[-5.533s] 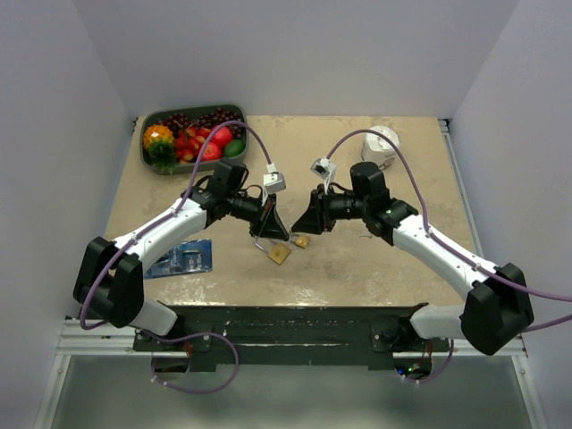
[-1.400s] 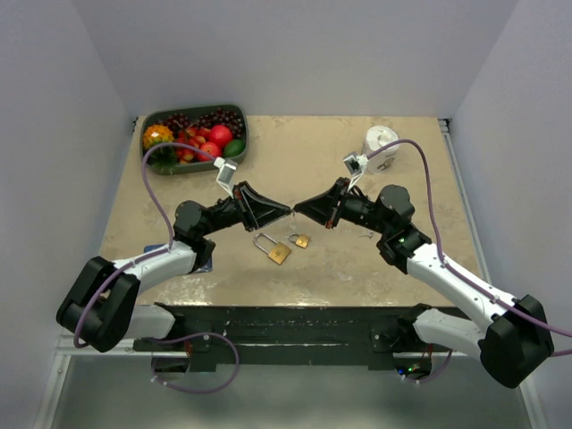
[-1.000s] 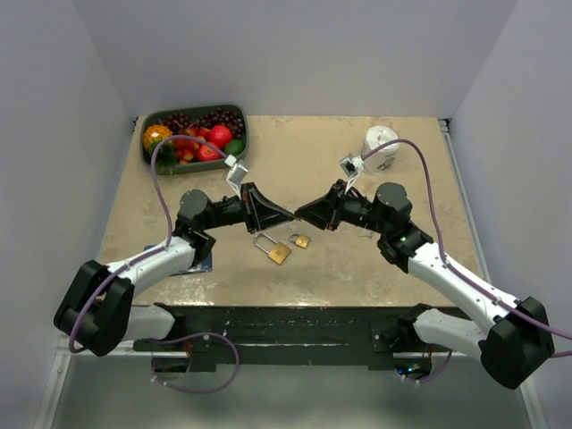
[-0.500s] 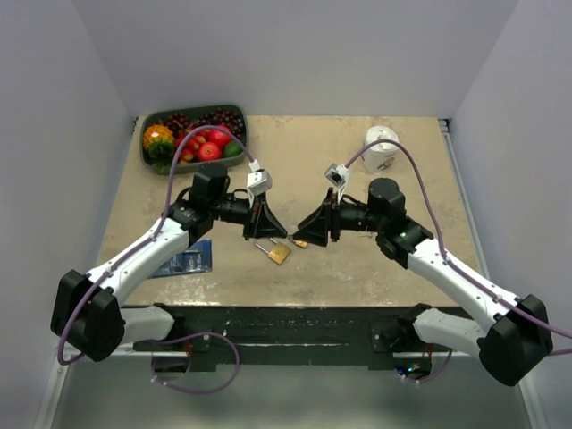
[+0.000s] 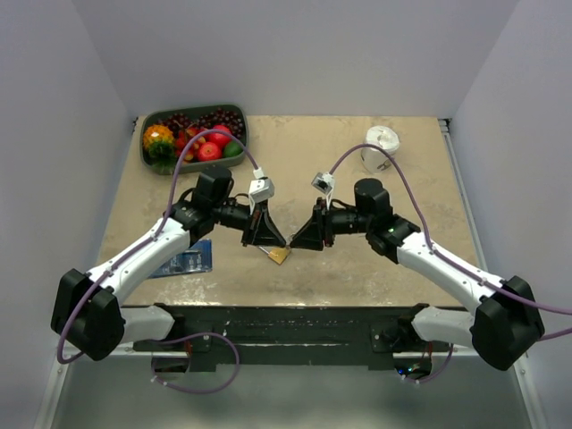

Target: Unlock with the key

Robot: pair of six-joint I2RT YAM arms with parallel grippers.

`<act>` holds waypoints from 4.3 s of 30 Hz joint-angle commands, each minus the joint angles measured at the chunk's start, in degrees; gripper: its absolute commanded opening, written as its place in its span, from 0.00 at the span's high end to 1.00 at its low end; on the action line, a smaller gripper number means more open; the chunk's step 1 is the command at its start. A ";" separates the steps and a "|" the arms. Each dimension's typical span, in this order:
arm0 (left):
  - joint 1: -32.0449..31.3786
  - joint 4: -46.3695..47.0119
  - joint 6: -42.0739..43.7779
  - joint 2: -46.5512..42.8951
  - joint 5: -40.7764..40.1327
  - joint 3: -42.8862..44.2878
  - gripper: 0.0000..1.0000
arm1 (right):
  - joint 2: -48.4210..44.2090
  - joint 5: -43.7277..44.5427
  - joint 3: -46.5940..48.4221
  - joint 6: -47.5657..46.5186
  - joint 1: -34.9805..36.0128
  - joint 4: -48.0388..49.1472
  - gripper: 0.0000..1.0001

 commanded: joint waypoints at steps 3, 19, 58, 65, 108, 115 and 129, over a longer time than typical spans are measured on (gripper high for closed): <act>-0.76 0.56 0.76 0.50 2.06 2.04 1.00 | 1.31 -2.36 2.05 -1.10 1.73 2.69 0.68; -0.76 1.08 0.68 0.85 0.75 1.87 1.00 | 2.37 -3.41 3.72 -2.59 3.75 -1.00 0.71; -0.76 -4.01 5.33 0.77 -1.01 2.40 1.00 | -1.14 7.57 5.65 -8.48 4.63 -10.57 0.55; -0.76 -4.54 5.95 0.85 0.83 2.31 1.00 | -0.71 4.24 6.27 -8.48 4.54 -9.44 0.47; -1.37 22.34 -21.46 -5.65 -36.33 -10.33 0.06 | -2.20 12.75 -2.87 0.57 -18.55 -1.00 1.00; -7.60 31.23 -41.32 1.02 -48.02 -16.24 0.07 | -6.50 21.72 -3.58 0.84 -22.26 -2.49 1.00; -13.94 30.97 -48.72 22.90 -47.87 -5.52 0.06 | -12.39 21.99 -7.88 1.45 -22.35 -3.02 1.00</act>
